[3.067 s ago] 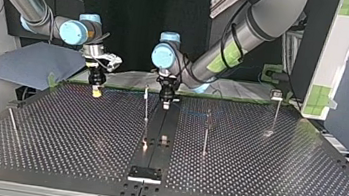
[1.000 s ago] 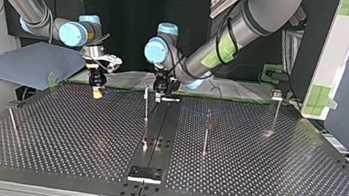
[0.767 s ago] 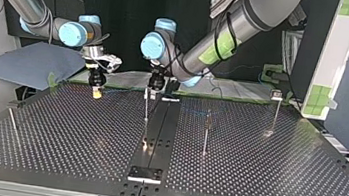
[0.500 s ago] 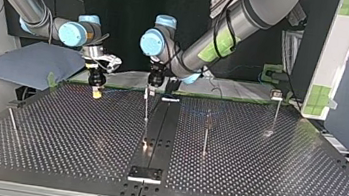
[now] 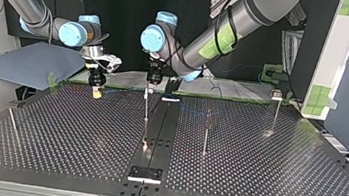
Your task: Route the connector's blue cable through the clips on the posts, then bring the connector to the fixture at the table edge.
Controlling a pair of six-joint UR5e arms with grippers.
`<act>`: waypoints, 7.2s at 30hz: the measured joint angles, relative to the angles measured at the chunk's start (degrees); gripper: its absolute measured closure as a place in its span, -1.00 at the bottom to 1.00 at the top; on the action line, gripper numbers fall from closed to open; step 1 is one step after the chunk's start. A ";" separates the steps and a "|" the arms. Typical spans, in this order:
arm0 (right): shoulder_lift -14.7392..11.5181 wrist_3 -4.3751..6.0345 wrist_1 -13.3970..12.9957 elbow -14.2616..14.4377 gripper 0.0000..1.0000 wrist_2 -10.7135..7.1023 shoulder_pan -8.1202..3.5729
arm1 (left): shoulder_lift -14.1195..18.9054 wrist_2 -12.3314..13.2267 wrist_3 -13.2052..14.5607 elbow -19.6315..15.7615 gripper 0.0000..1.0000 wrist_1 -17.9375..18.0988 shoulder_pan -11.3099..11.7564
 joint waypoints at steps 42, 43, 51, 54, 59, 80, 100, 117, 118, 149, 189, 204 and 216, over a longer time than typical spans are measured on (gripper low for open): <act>0.00 0.18 0.13 -0.08 1.00 0.00 -0.02 | 0.47 1.57 -0.37 -0.04 -1.00 0.51 -2.15; 0.00 0.18 0.14 -0.08 1.00 0.00 -0.02 | 0.47 1.57 -0.38 -0.04 -1.00 0.51 -2.14; 0.00 0.13 0.14 -0.09 1.00 0.00 -0.03 | 0.47 1.57 -0.39 -0.04 -1.00 0.51 -2.14; 0.00 0.12 0.14 -0.09 1.00 0.00 -0.03 | 0.47 1.41 -0.37 -0.04 -1.00 0.41 -2.16; 0.00 0.16 0.18 -0.08 1.00 -0.01 -0.03 | 0.84 -0.07 -0.41 -0.40 -1.00 -0.73 -2.58; -0.01 0.26 1.32 -0.08 1.00 0.07 -0.10 | 10.92 -6.78 -8.31 -10.49 -1.00 8.12 -5.50; 0.00 0.26 2.14 -0.09 1.00 0.00 -0.09 | 20.47 -3.27 -17.85 -20.03 -1.00 14.43 -3.32; 0.00 0.26 2.24 -0.08 1.00 0.02 -0.09 | 29.35 -1.43 -22.34 -28.91 -1.00 20.41 -2.82; 0.00 0.26 2.26 -0.08 1.00 0.01 -0.08 | 29.84 -1.48 -22.47 -29.41 -1.00 20.73 -2.84; -0.07 0.26 2.79 -0.11 1.00 0.02 -0.12 | 33.21 -5.40 -19.92 -45.58 -1.00 24.20 -2.54; -15.09 0.09 13.47 -1.77 1.00 6.97 -4.63 | 32.99 -4.65 -17.30 -61.71 -1.00 31.01 -1.89; -15.56 -0.70 17.55 -1.76 1.00 12.44 -8.68 | 32.99 -4.51 -16.97 -61.73 -1.00 30.88 -1.82; -15.63 -1.04 16.72 -1.76 1.00 12.46 -11.84 | 32.99 -4.50 -16.90 -61.66 -1.00 30.26 -1.43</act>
